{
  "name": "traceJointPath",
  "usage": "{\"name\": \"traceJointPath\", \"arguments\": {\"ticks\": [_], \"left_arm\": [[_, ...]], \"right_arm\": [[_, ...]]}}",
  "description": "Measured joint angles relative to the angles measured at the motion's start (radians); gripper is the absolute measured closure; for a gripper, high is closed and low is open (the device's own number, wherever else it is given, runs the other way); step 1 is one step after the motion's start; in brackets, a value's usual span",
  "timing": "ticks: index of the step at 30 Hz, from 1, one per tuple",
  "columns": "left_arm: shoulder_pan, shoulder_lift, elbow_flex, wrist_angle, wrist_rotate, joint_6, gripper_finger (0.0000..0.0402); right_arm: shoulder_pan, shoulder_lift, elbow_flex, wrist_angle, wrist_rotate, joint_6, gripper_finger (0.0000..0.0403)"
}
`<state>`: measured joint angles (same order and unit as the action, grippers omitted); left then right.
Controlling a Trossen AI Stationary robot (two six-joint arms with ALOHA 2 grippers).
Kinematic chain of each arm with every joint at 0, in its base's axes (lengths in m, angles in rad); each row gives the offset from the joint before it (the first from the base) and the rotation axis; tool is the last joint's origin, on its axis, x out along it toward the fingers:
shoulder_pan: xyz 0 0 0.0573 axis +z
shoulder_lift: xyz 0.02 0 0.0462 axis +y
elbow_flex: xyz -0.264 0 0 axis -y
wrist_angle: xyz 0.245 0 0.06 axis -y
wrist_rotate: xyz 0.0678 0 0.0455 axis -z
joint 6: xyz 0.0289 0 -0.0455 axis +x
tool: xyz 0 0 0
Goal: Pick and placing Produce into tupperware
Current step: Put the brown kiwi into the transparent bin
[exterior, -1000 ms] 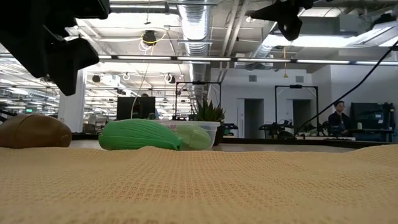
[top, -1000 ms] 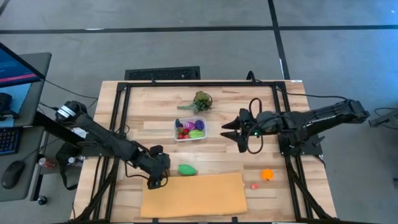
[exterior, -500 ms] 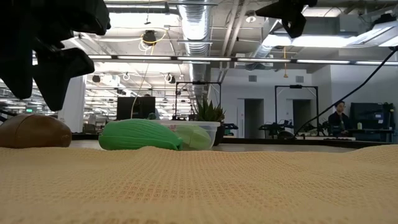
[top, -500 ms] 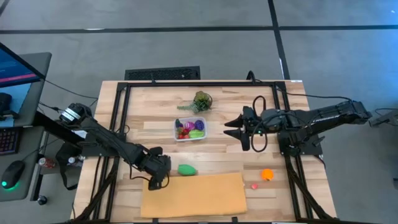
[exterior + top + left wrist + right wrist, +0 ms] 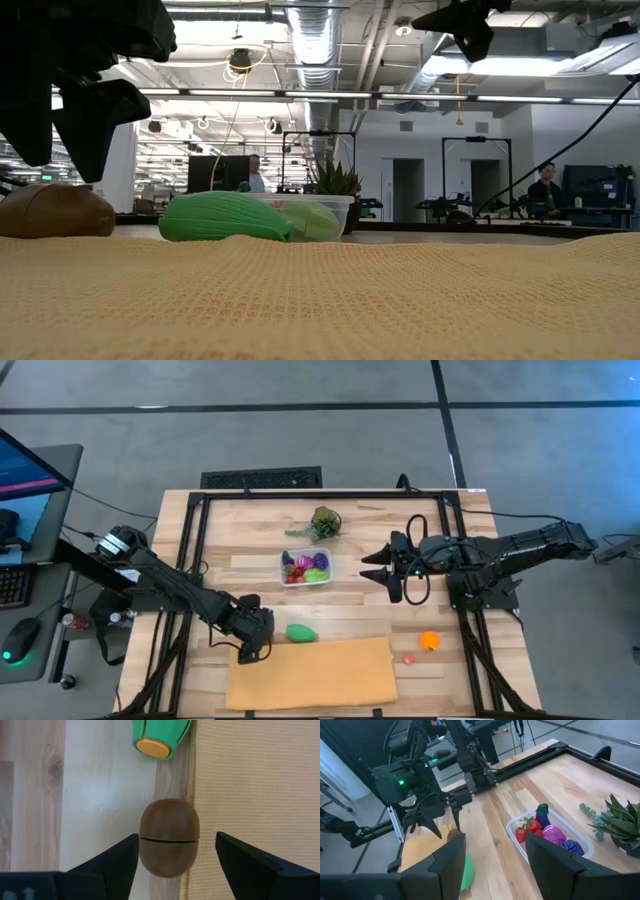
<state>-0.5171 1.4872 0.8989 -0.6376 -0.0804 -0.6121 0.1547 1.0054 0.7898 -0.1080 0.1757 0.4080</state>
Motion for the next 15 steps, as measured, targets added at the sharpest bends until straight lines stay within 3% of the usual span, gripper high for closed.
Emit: {"name": "traceJointPath", "arguments": {"ticks": [8,15], "left_arm": [[0.000,0.000,0.000,0.000,-0.011,-0.005,0.0099],[0.000,0.043,0.000,0.006,-0.002,-0.004,0.0090]], "right_arm": [[0.000,0.000,0.000,-0.001,0.000,0.000,0.0195],[0.000,0.000,0.000,-0.001,0.000,0.000,0.0197]]}}
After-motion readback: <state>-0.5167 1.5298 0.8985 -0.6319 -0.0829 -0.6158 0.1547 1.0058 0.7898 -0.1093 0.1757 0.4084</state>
